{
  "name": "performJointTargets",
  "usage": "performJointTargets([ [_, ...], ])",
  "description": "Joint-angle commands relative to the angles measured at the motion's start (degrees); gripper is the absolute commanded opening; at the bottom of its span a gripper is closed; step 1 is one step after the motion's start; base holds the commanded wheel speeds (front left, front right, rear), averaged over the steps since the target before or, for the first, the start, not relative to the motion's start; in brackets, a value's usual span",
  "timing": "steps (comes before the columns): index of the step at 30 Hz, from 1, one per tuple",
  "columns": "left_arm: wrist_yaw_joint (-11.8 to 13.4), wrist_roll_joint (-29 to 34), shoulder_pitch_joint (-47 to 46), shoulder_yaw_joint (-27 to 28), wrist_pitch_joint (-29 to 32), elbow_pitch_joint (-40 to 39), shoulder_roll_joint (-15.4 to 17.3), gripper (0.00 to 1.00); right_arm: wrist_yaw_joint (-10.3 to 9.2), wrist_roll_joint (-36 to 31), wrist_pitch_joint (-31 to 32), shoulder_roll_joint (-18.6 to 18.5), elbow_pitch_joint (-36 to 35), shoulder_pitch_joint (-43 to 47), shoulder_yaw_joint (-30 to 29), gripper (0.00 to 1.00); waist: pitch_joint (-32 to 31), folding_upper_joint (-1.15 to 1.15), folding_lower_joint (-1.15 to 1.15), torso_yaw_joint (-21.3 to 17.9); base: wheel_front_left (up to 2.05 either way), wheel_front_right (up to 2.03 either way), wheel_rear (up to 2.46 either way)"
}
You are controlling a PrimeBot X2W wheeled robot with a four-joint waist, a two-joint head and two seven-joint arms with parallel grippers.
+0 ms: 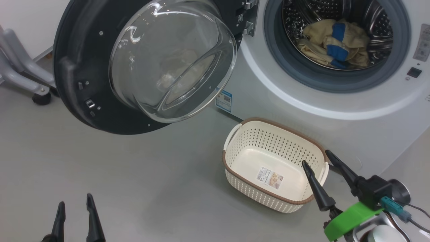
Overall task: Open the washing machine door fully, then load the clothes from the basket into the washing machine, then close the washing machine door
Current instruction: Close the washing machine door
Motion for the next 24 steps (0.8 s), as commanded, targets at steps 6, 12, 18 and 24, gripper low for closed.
performJointTargets([
  [6, 0.73, -2.36, -0.95, 2.71, -0.65, -2.1, 0.31, 1.0, 0.22, 0.09, -0.38, -1.16, -1.42, -2.76, 1.2, 1.0, -0.16, 0.0, 0.0, -0.04, 0.0, 0.0, 0.0],
  [12, -0.92, -14.05, -2.49, 8.99, -0.65, -0.77, 0.31, 0.0, 0.22, 0.11, -0.38, -0.84, -1.41, -2.47, 1.14, 1.0, -0.35, 0.0, 0.0, -0.44, 0.0, 0.0, 0.0],
  [18, -4.56, -23.76, -7.53, 19.92, -0.65, 3.58, 0.94, 0.0, 0.22, 0.05, -0.38, -0.51, -1.5, -2.25, 1.12, 1.0, -0.17, 0.0, 0.0, -1.01, 0.0, 0.0, 0.0],
  [24, -3.93, -34.66, -18.01, 28.16, 6.95, 8.44, 9.39, 0.0, 0.22, 0.15, -0.38, -0.13, -1.39, -2.47, 1.48, 1.0, 0.38, 0.0, 0.0, -2.08, 0.0, 0.0, 0.0],
])
